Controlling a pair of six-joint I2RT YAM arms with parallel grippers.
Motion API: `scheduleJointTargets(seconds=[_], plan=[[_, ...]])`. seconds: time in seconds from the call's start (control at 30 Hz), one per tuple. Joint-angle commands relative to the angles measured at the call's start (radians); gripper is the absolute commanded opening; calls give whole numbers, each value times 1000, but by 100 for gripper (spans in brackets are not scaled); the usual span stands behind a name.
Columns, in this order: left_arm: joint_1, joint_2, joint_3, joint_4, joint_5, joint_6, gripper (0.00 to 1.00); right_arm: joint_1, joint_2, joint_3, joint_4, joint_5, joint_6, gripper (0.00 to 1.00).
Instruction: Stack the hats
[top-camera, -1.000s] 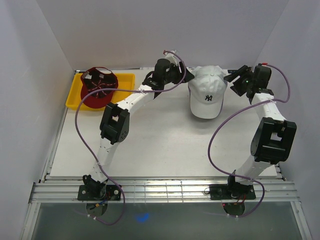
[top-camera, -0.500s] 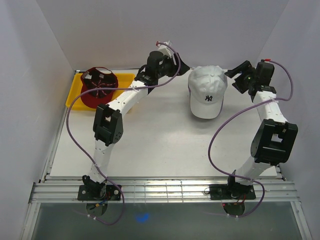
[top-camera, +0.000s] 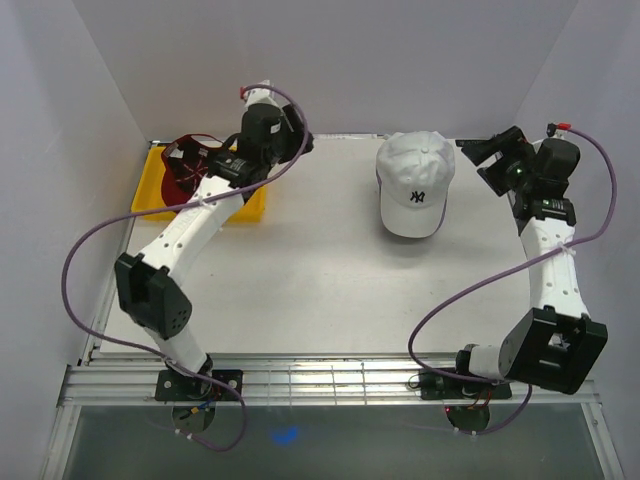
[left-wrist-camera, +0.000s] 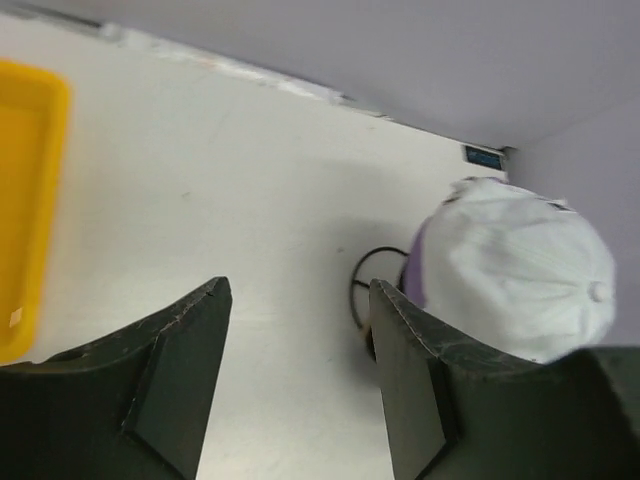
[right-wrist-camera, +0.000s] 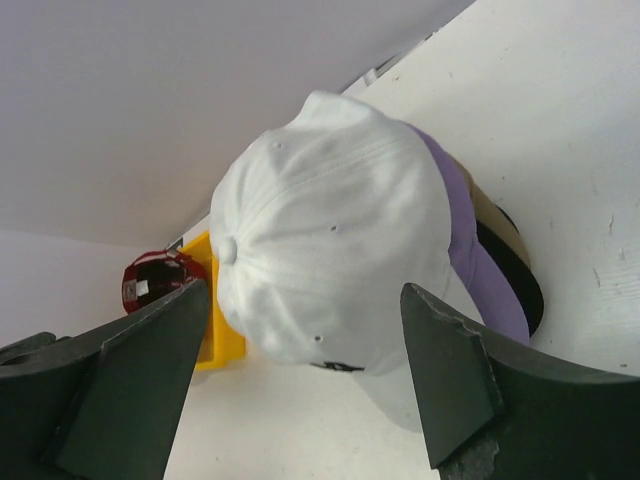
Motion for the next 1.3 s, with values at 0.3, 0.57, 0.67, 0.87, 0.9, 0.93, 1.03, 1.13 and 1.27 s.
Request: scheduleJointTargets(seconds=[0.3, 0.57, 0.67, 0.87, 0.9, 0.93, 1.03, 1.13, 1.27], plan=[[338, -348, -328, -409, -435, -93, 64, 203, -175, -96, -111, -37, -140, 82], [620, -255, -331, -409, -276, -79, 64, 276, -211, -82, -169, -1, -203, 81], [676, -215, -328, -372, -228, -67, 65, 282, -224, -84, -182, -12, -217, 81], [769, -169, -383, -159, 5, 16, 68, 288, -253, -58, -228, -27, -244, 80], [777, -167, -393, -97, 29, 22, 69, 290, -255, -53, -235, -29, -249, 80], [777, -164, -409, -67, 74, 45, 70, 288, -255, -46, -247, -26, -258, 80], [779, -118, -391, -55, 89, 48, 71, 290, -257, -42, -258, -26, -266, 80], [779, -71, -375, -35, 115, 61, 71, 290, -260, -50, -255, -30, -266, 80], [780, -1, -340, -33, 159, 91, 70, 290, -263, -53, -252, -29, -267, 80]])
